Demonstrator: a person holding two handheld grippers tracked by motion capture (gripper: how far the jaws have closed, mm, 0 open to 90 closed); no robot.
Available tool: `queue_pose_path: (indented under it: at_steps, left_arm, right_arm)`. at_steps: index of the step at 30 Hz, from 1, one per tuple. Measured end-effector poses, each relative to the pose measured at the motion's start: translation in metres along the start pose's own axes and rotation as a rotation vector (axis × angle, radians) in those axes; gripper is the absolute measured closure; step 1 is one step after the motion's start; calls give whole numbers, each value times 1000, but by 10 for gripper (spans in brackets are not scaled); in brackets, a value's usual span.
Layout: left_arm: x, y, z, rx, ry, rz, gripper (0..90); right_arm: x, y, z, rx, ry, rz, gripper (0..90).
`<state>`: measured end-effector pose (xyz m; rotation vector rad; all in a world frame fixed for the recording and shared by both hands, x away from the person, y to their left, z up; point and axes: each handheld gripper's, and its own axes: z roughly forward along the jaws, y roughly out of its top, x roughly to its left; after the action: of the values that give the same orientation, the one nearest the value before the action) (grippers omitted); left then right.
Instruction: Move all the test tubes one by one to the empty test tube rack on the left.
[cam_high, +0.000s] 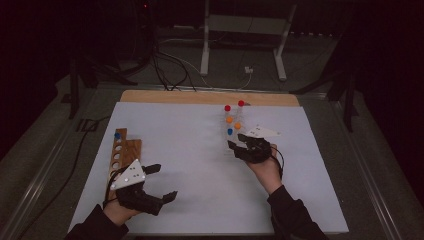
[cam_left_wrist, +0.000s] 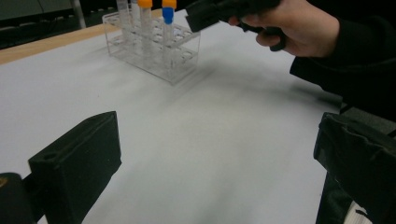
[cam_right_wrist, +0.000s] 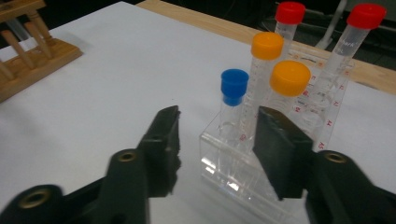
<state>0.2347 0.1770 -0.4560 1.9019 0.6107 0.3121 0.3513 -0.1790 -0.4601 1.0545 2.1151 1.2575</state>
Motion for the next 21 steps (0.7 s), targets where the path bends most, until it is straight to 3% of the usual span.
queue_pose_path:
  at_steps: [13, 21]
  left_arm:
    - [0, -4, 3, 15, -6, -1, 17]
    - [1, -4, 4, 19, -11, -1, 17]
  right_arm:
    - [-4, 3, 30, 68, -49, 14, 656]
    - [-3, 4, 36, 87, -58, 20, 751]
